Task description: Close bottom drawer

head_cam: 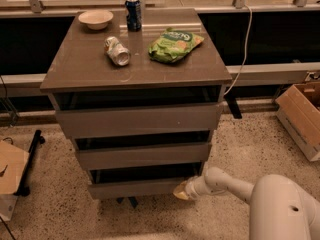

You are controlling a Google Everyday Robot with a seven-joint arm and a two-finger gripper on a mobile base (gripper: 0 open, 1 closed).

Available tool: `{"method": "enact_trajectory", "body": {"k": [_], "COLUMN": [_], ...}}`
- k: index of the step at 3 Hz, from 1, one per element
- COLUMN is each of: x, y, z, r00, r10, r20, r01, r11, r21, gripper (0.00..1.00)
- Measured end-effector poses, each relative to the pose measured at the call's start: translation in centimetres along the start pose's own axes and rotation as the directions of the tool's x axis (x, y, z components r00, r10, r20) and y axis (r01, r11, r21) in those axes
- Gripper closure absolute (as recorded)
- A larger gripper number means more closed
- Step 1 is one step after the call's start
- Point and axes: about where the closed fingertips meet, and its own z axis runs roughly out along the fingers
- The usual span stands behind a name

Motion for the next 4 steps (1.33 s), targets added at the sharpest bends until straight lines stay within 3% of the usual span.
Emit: {"method": "enact_trajectory", "body": {"k": [1, 3, 4], "x": [-1.7, -1.5, -1.6], "y": [-4.2, -3.3, -3.1], "z": [0.1, 0.6, 0.9], "r00": [0.998, 0.998, 0.998], "r10": [-0.051, -0.047, -0.047], "r20": [0.044, 0.041, 0.042], "r01": [0.046, 0.043, 0.043], "r11": [0.992, 0.9943, 0.9948], "r21": [0.117, 0.098, 0.093], "gripper": [0.97, 0.5, 0.19]}}
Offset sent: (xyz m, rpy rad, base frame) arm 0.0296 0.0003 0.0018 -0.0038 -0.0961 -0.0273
